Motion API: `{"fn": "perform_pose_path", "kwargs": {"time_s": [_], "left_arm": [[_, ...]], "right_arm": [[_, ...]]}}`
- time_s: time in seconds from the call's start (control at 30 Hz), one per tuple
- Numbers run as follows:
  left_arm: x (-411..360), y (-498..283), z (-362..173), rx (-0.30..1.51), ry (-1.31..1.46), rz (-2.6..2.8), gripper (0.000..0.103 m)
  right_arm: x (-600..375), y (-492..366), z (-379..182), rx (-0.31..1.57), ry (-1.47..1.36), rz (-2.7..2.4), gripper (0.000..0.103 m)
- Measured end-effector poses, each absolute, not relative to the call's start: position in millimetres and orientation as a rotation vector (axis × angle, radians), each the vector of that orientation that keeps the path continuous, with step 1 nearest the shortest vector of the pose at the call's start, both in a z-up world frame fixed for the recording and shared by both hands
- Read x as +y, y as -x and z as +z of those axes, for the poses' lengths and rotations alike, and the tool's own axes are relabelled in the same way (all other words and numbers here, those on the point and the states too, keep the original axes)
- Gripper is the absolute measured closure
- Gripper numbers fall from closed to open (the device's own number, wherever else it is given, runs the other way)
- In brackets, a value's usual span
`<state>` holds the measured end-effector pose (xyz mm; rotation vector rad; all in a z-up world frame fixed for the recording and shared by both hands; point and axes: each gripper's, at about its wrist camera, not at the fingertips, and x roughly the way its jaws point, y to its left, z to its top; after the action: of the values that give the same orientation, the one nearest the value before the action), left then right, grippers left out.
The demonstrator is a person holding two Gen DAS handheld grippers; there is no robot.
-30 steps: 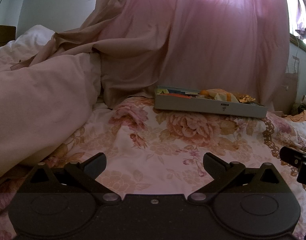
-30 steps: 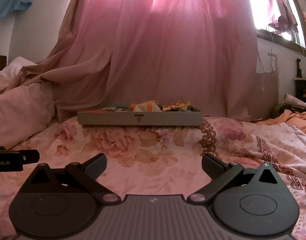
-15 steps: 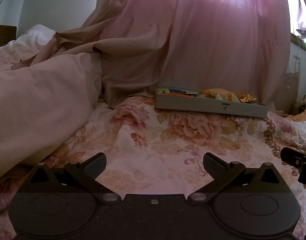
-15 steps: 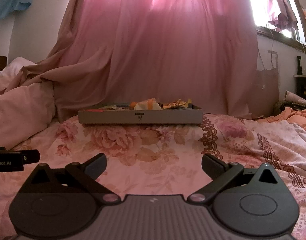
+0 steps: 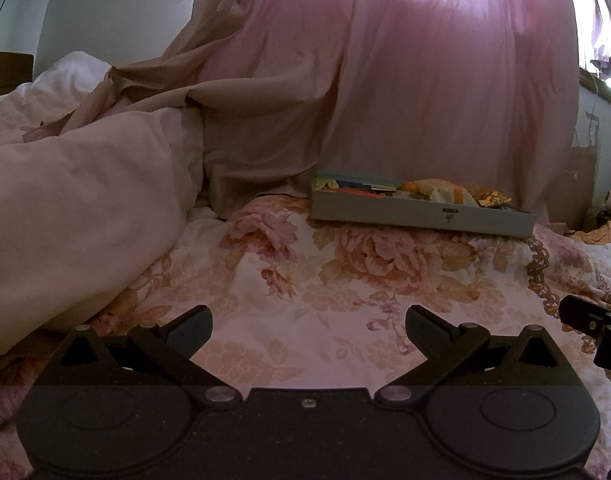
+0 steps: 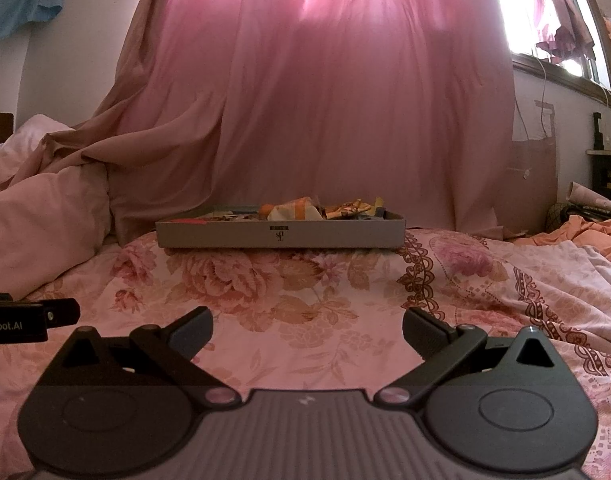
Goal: Organize snacks
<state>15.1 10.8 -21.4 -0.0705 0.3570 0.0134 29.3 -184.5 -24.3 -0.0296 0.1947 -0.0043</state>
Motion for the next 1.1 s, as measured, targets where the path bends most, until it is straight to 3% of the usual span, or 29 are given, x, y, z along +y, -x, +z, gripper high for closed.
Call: {"fn": "perform_pose_path", "kwargs": {"time_s": [1.1], "left_arm": [[3.5,-13.6,-18.9,0.385,0.061,0.056,0.001]], "right_arm": [[-184.3,-28.4,-23.0,0.188,0.034,0.001,0.0]]}}
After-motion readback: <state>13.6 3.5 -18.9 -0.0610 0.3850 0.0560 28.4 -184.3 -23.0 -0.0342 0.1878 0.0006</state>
